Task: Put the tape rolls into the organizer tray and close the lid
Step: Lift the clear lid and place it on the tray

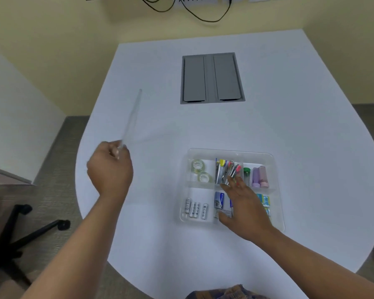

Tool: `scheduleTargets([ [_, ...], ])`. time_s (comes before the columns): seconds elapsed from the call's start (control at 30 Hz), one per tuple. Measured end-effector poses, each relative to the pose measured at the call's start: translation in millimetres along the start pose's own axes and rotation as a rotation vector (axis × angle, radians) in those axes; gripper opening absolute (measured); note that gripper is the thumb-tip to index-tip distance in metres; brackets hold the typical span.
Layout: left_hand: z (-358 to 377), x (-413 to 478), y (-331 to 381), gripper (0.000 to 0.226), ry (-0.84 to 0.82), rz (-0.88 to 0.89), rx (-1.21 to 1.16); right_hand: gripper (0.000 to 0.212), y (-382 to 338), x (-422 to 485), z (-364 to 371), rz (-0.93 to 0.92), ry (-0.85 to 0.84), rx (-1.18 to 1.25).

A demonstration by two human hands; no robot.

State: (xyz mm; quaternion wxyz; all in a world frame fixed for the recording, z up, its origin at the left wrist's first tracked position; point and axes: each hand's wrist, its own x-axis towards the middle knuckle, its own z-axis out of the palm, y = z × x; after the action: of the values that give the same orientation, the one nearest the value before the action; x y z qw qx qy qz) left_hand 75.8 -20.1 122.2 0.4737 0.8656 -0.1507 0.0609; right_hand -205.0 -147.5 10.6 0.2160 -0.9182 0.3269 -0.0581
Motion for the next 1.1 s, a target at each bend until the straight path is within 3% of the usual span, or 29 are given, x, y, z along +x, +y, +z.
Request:
scheduleTargets([
  [0.1,-16,10,35,0.027,0.066,-0.155,-0.374,0.075,-1,6,-12,0.042,0.067,0.111],
  [0.23,-30,1,60,0.037,-0.015,-0.375,-0.737,0.065,-3,16,-30,0.227,0.114,0.413],
  [0.4,-22,-22,69,0.033,-0.168,-0.634,-0.991,0.041,0,26,-61,0.641,0.100,1.126],
  [0.53,1,-47,66,0.028,-0.332,-0.743,-1.072,0.022,11,21,-84,0.715,0.275,1.242],
  [0.6,10,-63,58,0.032,-0.474,-0.674,-0.967,0.023,23,13,-91,0.756,0.374,1.270],
  [0.67,13,-75,43,0.035,-0.625,-0.489,-0.617,0.032,39,0,-95,0.798,0.436,1.205],
  [0.73,14,-85,27,0.050,-0.781,-0.308,-0.310,0.033,55,-18,-95,0.822,0.441,1.083],
  [0.8,16,-95,14,0.049,-0.888,-0.248,-0.201,0.032,68,-37,-89,0.833,0.400,0.994],
  [0.93,22,-109,-6,0.027,-0.862,-0.280,-0.039,0.031,83,-61,-70,0.865,0.328,0.837],
  [1.1,28,-115,-26,0.025,-0.824,-0.345,-0.032,0.036,88,-68,-51,0.870,0.292,0.754],
])
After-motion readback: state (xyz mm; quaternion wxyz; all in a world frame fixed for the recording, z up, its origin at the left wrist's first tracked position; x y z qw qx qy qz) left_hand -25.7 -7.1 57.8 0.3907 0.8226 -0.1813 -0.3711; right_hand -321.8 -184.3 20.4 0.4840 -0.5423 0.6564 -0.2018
